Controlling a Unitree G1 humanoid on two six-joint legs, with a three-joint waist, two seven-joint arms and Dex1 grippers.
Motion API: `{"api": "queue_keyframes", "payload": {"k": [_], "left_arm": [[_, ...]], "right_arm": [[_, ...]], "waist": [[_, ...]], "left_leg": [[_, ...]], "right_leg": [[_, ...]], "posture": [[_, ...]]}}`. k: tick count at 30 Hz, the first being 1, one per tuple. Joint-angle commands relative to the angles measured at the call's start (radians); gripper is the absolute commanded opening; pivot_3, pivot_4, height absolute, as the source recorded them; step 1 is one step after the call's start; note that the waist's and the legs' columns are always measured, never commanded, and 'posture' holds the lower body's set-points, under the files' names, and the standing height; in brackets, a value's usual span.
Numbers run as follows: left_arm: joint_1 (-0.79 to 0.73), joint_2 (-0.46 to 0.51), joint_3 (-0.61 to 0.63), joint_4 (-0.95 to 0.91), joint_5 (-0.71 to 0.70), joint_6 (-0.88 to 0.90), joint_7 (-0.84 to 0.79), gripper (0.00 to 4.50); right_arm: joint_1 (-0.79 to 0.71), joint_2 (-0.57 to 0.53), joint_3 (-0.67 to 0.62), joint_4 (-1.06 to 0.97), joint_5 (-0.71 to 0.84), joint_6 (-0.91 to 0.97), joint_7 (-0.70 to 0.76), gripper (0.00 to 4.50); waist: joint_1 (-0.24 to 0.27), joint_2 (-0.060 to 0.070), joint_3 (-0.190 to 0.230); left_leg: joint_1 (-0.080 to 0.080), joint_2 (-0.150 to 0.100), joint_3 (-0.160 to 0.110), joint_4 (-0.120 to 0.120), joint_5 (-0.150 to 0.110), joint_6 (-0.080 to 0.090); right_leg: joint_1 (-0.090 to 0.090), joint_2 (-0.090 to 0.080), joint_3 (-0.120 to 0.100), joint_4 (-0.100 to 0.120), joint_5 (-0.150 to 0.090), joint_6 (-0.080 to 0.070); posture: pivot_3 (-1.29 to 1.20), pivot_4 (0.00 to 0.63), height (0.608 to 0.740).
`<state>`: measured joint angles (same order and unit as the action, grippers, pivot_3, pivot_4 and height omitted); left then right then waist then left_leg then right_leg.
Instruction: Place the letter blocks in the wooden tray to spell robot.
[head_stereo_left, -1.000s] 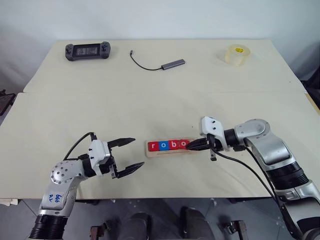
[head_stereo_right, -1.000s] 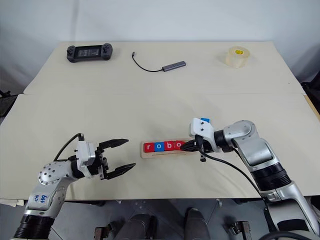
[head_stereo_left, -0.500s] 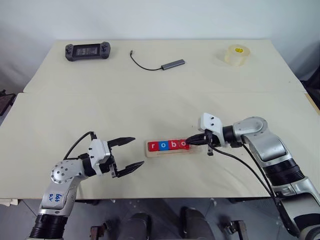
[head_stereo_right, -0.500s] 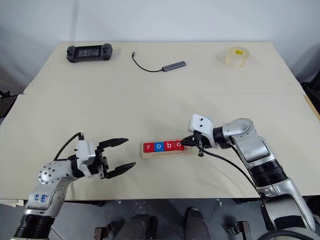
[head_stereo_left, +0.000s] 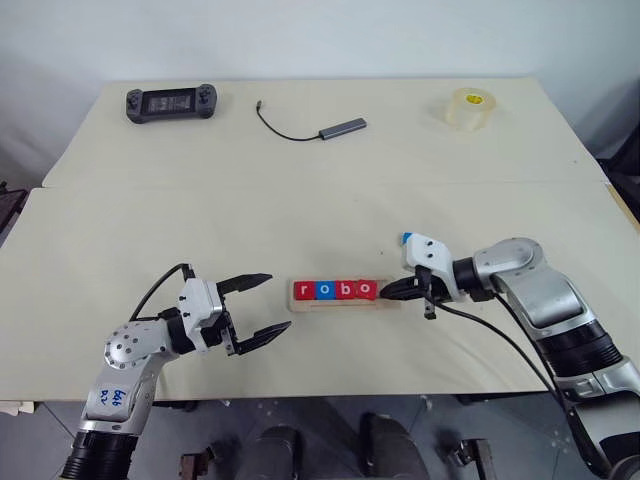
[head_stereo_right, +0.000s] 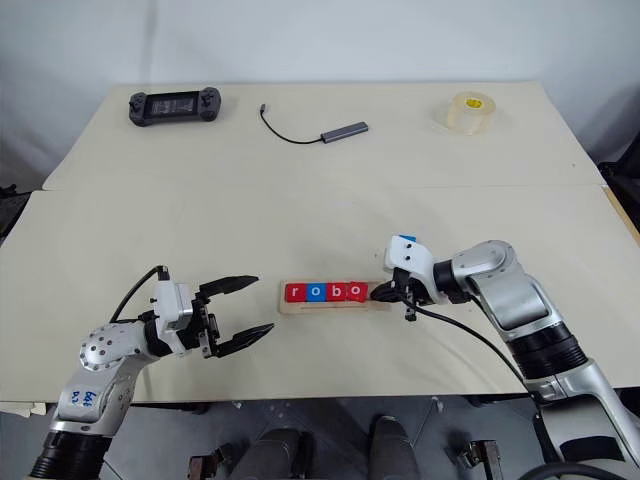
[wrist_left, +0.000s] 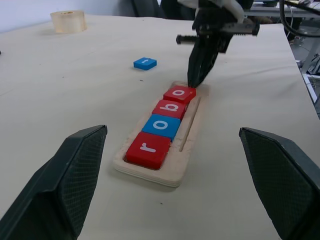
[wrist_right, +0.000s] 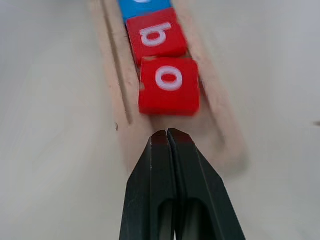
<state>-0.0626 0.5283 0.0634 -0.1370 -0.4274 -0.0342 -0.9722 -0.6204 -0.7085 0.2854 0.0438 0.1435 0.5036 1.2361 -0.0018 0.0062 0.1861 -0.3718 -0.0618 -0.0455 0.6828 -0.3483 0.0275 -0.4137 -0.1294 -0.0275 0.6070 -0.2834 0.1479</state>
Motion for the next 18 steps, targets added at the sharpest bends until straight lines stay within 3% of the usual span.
{"api": "queue_keyframes", "payload": {"k": [1,18], "left_arm": [[0.012,0.008,0.018,-0.021,-0.008,-0.013,-0.003,4.50],[0.016,0.006,0.024,-0.020,-0.008,-0.017,-0.003,4.50]], "right_arm": [[-0.023,0.013,-0.002,-0.002,-0.006,0.000,-0.017,0.04],[-0.007,-0.019,-0.015,-0.048,-0.001,0.010,-0.013,0.04]], "waist": [[0.000,0.000,0.000],[0.001,0.000,0.000]], "left_leg": [[0.000,0.000,0.000,0.000,0.000,0.000],[0.000,0.000,0.000,0.000,0.000,0.000]], "right_leg": [[0.000,0.000,0.000,0.000,0.000,0.000],[0.000,0.000,0.000,0.000,0.000,0.000]], "posture": [[0.00,0.150,0.740],[0.00,0.150,0.740]]}}
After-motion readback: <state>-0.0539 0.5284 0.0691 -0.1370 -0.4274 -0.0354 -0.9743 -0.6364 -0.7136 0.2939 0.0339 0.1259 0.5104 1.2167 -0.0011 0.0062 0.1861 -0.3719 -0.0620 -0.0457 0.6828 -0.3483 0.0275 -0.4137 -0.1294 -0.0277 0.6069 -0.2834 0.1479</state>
